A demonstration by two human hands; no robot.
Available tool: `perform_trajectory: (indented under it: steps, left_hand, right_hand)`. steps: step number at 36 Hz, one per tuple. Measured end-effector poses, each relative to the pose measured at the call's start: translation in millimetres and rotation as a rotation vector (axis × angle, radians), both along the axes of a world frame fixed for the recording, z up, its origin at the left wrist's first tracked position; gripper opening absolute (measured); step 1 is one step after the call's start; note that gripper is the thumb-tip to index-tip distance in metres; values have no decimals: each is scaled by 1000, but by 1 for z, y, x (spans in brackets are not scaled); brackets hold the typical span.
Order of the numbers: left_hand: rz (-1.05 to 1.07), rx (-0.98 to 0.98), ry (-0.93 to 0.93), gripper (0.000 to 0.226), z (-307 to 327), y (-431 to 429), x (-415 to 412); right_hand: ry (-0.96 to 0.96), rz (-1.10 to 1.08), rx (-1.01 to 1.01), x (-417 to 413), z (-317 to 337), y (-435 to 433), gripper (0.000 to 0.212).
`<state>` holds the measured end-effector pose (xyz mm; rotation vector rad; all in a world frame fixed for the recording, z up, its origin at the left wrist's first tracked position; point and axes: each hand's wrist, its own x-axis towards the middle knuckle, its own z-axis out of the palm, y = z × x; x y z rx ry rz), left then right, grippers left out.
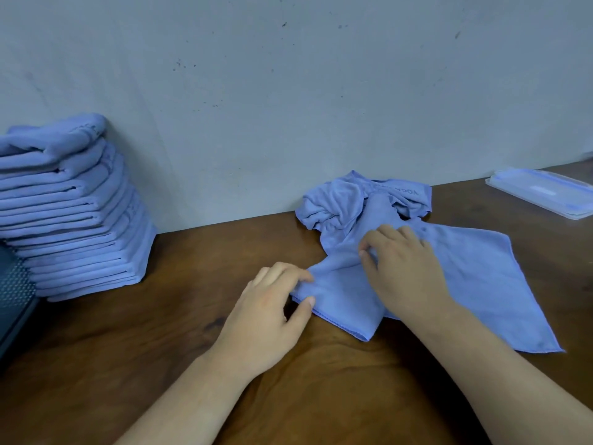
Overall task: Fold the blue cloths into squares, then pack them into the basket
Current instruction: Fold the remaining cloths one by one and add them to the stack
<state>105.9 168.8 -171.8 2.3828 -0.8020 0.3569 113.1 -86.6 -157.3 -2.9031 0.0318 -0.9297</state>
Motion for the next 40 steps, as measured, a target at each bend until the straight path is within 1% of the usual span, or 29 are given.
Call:
perform_trajectory:
  steps: [1,2,3,4,5,7,10,12,13,15,17,18,20,22,24,25,26,27,28,29,30,31,32,33,34,36,37,40]
  left_hand:
    - [7,-2,32,33,2,-1,0]
    - [2,30,69,42,3,-2,0]
    - [-7,96,95,47,2,-4,0]
    - [-18,160,103,48,0,-5,0]
    - [-27,184,100,45,-3,-5,2]
    - [-33,132,99,32,-5,-4,4]
    - [-36,18,89,12,-5,-2,4]
    - [-48,-112,120,8,0,-2,0]
    - [-58,-195,130,9,3,-2,-2]
    - [-62,-371,142,11,10,-1,-4]
    - [-20,-505,176,11,14,3,-1]
    - [6,-558,198,13,15,6,1]
    - [52,-625,239,14,18,13,6]
    - [84,-673,285,14,22,22,9]
    - [146,-726,346,19,26,28,11]
    - [194,-699,345,22,25,30,14]
    - [250,-632,313,24,21,31,17]
    - [295,-551,272,20,16,31,20]
    - [307,-462,256,11,13,30,22]
    - [297,-343,260,17,9,28,22]
    - [249,-216,265,35,6,27,23]
    - [189,-100,265,48,3,26,24]
    - [129,-9,249,55,0,25,24]
    - [61,50,224,55,-1,23,23]
    - [12,90,202,50,-2,24,24]
    - [-16,82,191,38,-2,24,23]
    - [-9,27,203,34,0,25,21]
    - [3,-224,304,26,6,28,16]
  right_hand:
    - [-27,-22,-1,2,-2,-3,12]
    - [-16,-44,5,3,-4,-8,28]
    - [34,-59,9,5,-6,-14,43]
    - [100,-68,27,7,-8,-20,53]
    - [176,-64,66,8,-10,-25,55]
    - [267,-23,131,10,-11,-30,44]
    - [191,-18,136,5,0,-24,16]
    - [114,-5,141,-3,12,-16,8]
    - [72,31,177,-8,17,-11,7]
    - [11,164,319,-16,25,3,8]
    - [-6,327,458,-20,27,17,4]
    - [1,387,482,-20,24,21,3]
    - [74,480,469,-16,15,23,13]
    - [228,567,490,-14,7,19,25]
    - [358,627,541,-14,2,16,32]
    - [376,642,582,-14,1,15,34]
    - [362,645,620,-14,1,15,36]
    - [326,633,641,-12,1,15,38]
    - [267,589,627,-10,0,14,37]
    - [201,509,576,-7,-2,12,36]
    - [159,408,498,-4,-3,10,38]
    - [162,306,407,-4,-4,8,44]
    - [206,237,315,-4,-4,7,52]
    - [276,206,234,-4,-5,6,58]
    - [350,203,172,-4,-7,6,59]
    - [443,219,118,-3,-11,7,53]
    - [429,220,108,-3,-10,7,49]
    - [314,252,77,-8,-1,11,30]
